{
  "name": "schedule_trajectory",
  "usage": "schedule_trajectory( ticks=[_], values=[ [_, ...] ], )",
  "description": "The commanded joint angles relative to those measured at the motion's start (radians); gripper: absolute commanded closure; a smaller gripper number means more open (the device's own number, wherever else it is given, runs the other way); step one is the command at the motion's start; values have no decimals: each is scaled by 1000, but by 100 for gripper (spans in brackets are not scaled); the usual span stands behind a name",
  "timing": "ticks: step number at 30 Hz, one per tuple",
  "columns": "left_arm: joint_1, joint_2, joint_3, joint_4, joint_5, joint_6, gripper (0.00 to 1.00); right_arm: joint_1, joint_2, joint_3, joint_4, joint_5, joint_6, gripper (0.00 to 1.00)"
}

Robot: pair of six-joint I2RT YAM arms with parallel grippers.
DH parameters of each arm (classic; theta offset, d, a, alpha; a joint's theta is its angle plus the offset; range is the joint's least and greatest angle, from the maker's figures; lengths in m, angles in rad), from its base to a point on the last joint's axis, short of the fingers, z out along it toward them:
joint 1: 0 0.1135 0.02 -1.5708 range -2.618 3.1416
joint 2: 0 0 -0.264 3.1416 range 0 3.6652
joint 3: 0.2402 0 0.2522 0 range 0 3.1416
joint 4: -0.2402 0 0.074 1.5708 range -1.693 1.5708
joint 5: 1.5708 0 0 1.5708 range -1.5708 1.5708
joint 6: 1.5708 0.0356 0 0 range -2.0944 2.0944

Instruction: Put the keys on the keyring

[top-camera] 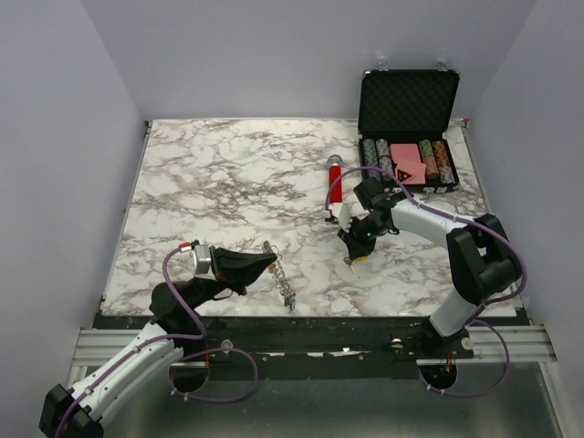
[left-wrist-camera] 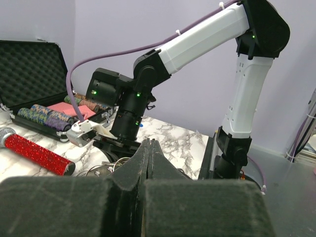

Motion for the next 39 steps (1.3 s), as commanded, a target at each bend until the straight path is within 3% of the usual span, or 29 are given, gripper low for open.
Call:
schedule_trajectory(
  ticks=[1,16,25,33,34,36,39],
  values=[
    [-5,-18,-79,34,-1,8,100,-5,10,-8,9,-30,5,80],
    [-8,-39,-70,8,-1,9,100,-5,-66,22,-5,-50,28,68],
    [-9,-53,-62,-10,7,6,100,-6,-89,66,-54,-111,-21,66],
    [-11,-1,-62,51,53,-17,100,-6,-119,192,-221,-428,-277,62],
    [-11,13,-61,63,65,-21,100,-6,-120,219,-262,-497,-339,59],
    [-11,39,-57,85,87,-27,100,-5,-114,280,-380,-617,-502,42],
    [-11,58,-57,91,113,-32,100,18,-64,409,-523,-747,-602,37]
  ],
)
